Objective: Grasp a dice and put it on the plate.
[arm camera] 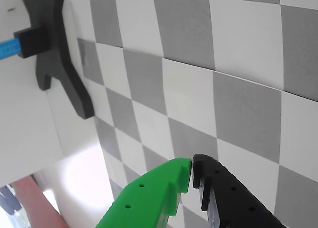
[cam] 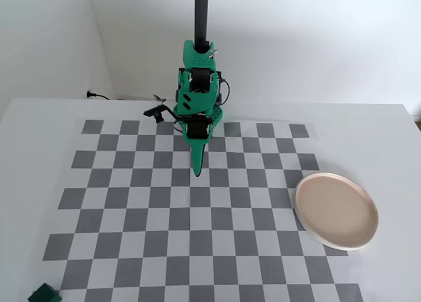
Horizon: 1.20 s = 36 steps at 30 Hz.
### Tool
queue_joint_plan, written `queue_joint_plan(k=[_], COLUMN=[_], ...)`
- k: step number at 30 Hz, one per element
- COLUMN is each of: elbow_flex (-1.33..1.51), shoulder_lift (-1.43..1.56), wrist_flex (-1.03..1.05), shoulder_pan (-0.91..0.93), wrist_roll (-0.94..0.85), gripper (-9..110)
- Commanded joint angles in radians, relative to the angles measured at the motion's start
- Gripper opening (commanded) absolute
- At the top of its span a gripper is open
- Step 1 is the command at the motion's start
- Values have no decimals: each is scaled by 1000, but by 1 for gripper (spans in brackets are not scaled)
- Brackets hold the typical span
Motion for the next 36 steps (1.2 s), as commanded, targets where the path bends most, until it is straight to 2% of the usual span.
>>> queue_joint_plan(k=[1,7,22,29,36], elbow_flex=[-160,-273,-769,-965,-1094], shoulder_lift=[15,-60,-693,-916,-1066], wrist_flex=[15,23,-98,-176,-199], shoulder_pan=[-8,-14,37,49,48], wrist_roll=[-8,-23,-83,-199,-393], gripper=[-4,-4,-4,-4,-4])
